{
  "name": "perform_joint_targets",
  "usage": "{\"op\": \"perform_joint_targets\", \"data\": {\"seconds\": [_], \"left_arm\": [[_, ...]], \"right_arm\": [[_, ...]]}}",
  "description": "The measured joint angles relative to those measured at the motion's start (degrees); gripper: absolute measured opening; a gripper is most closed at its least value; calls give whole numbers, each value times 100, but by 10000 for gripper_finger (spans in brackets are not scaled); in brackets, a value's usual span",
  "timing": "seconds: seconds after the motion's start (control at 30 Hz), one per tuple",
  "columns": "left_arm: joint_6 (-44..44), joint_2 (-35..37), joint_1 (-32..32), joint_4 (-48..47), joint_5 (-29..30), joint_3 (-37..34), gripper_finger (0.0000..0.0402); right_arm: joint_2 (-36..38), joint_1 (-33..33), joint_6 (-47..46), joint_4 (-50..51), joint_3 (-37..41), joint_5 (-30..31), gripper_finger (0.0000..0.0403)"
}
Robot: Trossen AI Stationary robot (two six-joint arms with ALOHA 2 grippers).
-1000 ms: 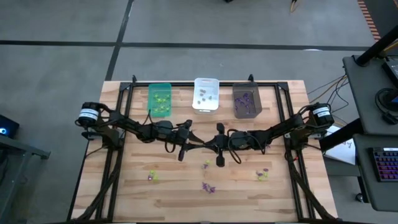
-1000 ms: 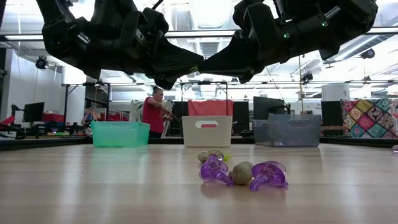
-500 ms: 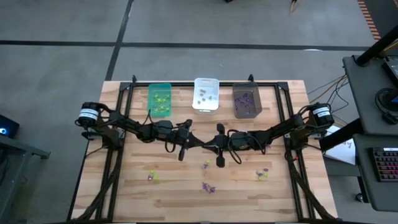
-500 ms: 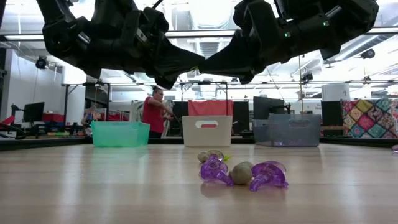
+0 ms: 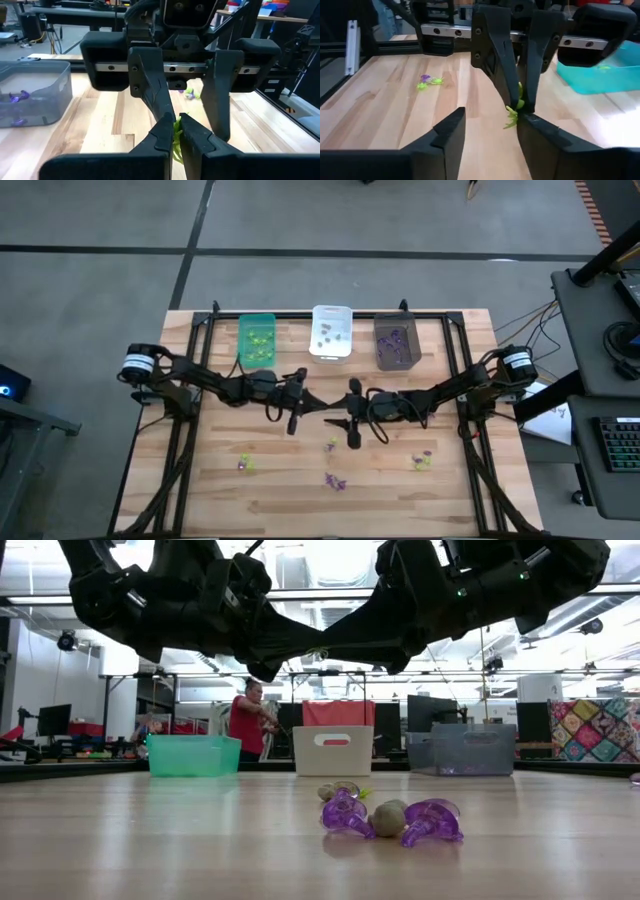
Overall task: Sort Halloween decoration
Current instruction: Put the green spider toy into the blue bin
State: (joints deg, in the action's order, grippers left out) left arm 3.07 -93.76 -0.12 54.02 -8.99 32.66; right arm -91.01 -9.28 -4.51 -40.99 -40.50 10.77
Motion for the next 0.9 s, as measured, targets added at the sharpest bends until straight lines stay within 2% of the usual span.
{"op": "perform_joint_targets", "data": {"seconds": [0.2,0.33,0.43,0.53,0.77,0.83,0.9], "left_arm": [[45,398,93,-572,-61,-1,0],[-1,660,111,-847,-46,-15,0],[-82,954,112,-1597,328,40,0],[-171,1351,176,-2918,1147,224,0],[159,1979,852,-7212,3177,1245,0],[333,1992,1251,-8262,3514,1592,0],[396,1935,1768,-8874,3541,1848,0]], "right_arm": [[68,15,-7,15,-1,461,184],[88,17,-98,26,-1,498,185],[94,20,-145,116,-1,508,185],[101,21,-217,335,-24,567,185],[134,20,-232,428,-101,618,185],[134,20,-204,435,-141,617,185],[134,20,-200,428,-164,616,185]]}}
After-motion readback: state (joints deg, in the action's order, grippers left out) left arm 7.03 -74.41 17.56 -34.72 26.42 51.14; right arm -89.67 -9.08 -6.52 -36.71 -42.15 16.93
